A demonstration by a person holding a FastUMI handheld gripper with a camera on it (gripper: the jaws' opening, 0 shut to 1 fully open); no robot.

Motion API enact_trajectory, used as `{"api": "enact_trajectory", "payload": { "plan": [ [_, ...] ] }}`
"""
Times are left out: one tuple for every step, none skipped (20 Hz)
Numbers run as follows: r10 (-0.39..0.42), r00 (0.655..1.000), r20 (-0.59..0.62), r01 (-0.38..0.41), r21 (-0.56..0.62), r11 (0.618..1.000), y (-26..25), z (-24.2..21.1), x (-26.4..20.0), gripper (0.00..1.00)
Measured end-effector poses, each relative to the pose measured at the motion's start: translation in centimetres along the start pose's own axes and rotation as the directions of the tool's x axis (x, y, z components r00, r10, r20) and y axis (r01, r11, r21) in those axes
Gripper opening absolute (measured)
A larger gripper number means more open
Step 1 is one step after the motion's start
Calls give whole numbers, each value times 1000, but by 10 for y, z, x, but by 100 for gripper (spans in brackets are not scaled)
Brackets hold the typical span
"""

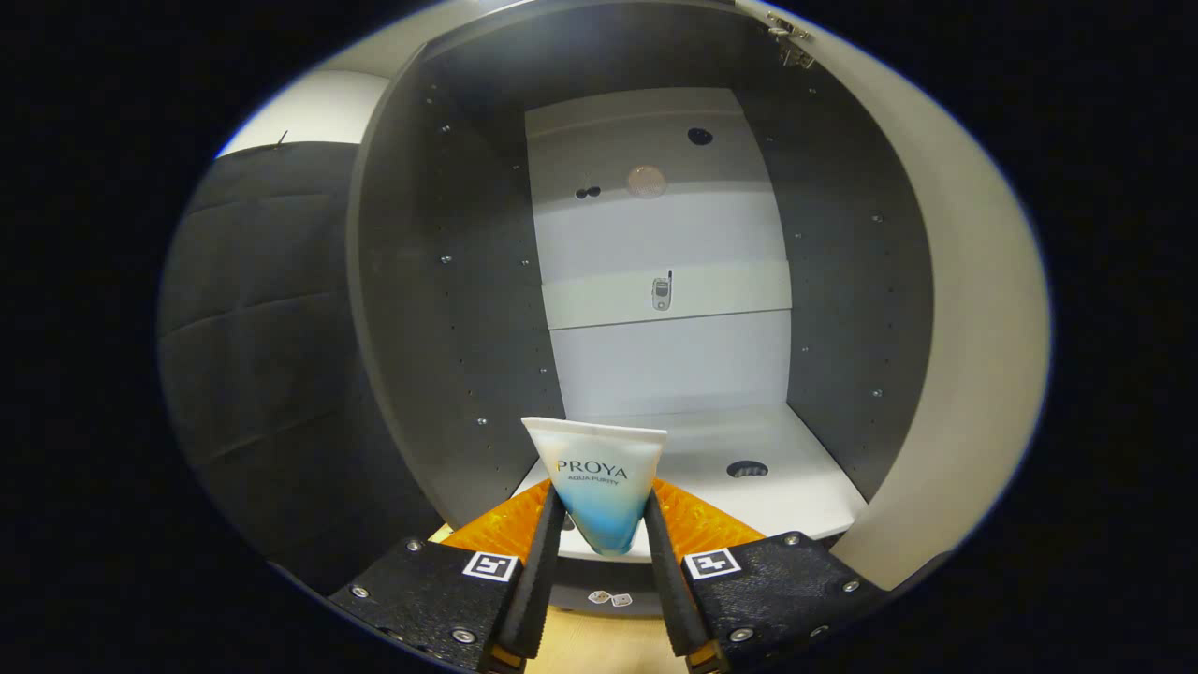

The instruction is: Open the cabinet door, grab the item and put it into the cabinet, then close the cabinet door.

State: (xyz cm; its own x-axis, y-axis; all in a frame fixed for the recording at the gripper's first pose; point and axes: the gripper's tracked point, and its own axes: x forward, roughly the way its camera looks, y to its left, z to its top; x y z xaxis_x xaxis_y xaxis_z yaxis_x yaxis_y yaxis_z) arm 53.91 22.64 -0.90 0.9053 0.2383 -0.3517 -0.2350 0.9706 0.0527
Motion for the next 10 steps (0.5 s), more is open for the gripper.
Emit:
{"api": "enact_trajectory", "payload": {
  "plan": [
    [-1,1000,-18,1,1,1000,-2,0,9,50],
    [-1,1000,-28,1,-2,1000,-3,1,18,50],
    [-5,999,-52,4,-16,1000,-6,-1,27,51],
    [-12,998,-69,10,-30,1000,-9,-5,35,51],
    [-19,996,-82,15,-39,999,-10,-7,43,51],
    [-19,995,-97,15,-44,999,-10,-11,49,51],
    [-17,994,-105,12,-42,999,-10,-13,55,51],
    [-19,993,-112,15,-41,999,-12,-17,61,51],
    [-22,993,-114,18,-41,999,-14,-18,63,51],
    [-25,993,-119,20,-40,999,-15,-20,66,51]
  ]
}}
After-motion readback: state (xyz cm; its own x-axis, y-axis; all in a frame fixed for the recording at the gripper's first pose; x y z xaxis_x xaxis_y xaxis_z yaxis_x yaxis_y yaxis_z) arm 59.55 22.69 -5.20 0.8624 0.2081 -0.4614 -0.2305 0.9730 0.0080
